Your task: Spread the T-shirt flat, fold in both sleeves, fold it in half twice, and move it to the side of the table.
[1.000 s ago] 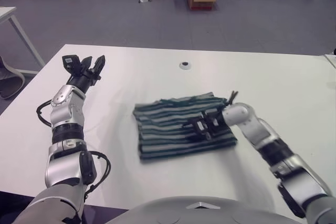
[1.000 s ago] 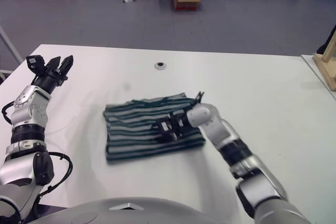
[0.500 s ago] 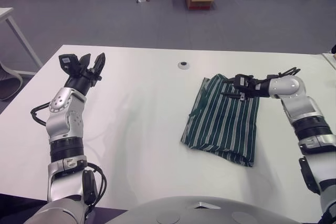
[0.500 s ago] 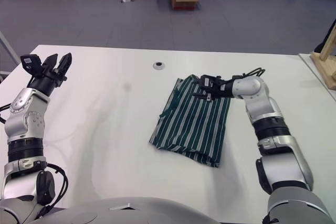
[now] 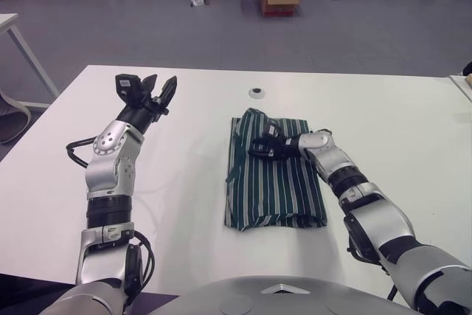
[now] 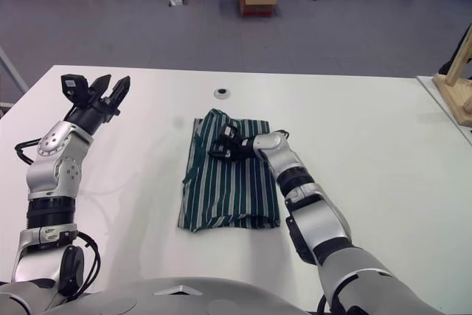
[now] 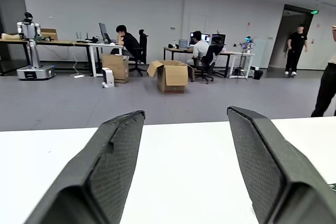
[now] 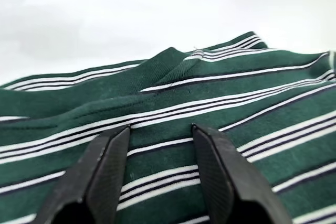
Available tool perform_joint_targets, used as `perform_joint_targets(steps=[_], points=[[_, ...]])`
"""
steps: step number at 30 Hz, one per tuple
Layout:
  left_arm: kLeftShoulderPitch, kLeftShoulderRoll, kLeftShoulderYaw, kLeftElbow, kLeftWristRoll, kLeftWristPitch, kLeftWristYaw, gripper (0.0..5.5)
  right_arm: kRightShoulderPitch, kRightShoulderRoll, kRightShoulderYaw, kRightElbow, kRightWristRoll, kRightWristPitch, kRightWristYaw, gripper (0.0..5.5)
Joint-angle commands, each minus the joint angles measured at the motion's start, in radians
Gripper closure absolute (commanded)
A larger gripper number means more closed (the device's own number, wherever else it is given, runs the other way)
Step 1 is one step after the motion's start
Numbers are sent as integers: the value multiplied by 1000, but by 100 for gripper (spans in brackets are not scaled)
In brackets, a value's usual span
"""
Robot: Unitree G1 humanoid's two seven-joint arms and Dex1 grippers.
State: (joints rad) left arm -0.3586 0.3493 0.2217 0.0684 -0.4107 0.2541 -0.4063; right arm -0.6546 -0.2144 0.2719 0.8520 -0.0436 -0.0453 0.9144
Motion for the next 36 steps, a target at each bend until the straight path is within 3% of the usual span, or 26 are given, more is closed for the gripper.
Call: perform_joint_targets(steps=[1,6,10,16,24,27,29,36], points=[[74,27,-26,-109,28,24,-10,260,41,-110,-101,-268,97,28,65,331],[224,150,-116,-234,101,-36,-180,260,254,-307,-144,-597,151,-7,188,331],[350,338,-189,-248,241,-222,-378,260,416,-483,-148,-672,112,-224,278,331],[505,480,-261,-265,360,-507,-543,260,605,-658,-183,-706,126,-413,369,331],[481,464,-462,-134,593,-773,-531,260,710,-685,-126,-773,49,-586,323,331],[464,453,-488,-111,609,-791,-515,242,728,-690,-113,-780,44,-594,307,331],[450,435,-506,-109,623,-810,-494,203,727,-689,-109,-788,41,-594,291,282],[384,404,-612,-62,619,-869,-524,203,702,-696,-81,-773,18,-648,259,282]])
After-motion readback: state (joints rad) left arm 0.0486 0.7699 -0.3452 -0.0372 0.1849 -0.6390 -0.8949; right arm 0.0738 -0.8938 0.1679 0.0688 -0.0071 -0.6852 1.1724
